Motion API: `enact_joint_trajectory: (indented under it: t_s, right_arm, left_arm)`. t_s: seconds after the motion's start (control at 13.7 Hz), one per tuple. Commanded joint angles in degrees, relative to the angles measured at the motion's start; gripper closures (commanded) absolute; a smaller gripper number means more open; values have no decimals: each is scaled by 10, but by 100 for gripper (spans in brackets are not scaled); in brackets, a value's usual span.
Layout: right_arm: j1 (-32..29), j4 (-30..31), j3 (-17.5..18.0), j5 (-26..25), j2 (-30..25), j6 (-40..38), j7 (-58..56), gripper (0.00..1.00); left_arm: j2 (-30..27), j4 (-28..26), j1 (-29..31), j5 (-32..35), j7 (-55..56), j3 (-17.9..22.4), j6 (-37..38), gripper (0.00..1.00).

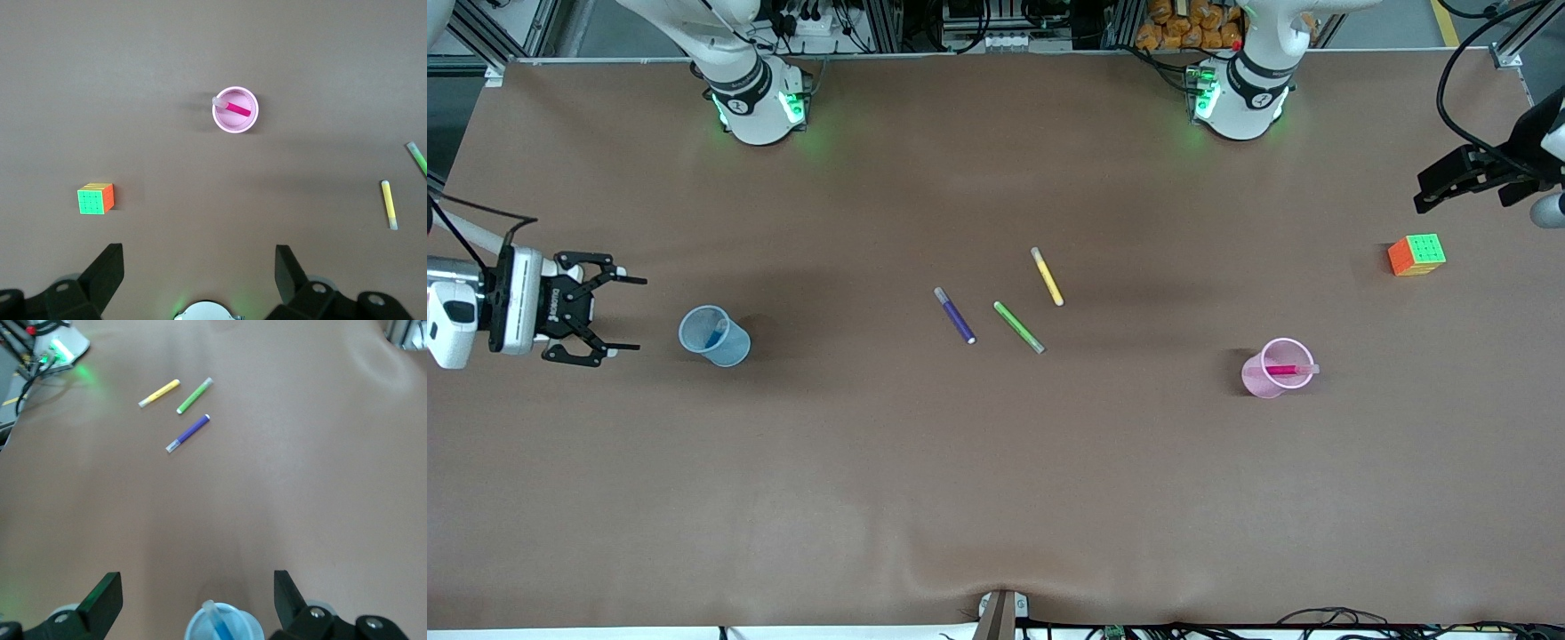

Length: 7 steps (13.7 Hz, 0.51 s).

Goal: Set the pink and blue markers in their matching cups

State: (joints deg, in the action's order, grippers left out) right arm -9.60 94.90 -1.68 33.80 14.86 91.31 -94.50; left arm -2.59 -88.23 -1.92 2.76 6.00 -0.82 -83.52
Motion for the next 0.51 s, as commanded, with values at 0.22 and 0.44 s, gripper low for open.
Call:
enact_joint_trajectory:
  t_s: [0.22,0.44]
  right_arm:
    - [42,-8,0,-108,-52,50,201,0]
    - [55,-18,1,-133,-58,55,299,0]
  left_arm:
    - [-29,-34,9,-12,-10,-1,-1,0]
    - [-26,-32,10,-12,-10,-1,-1,0]
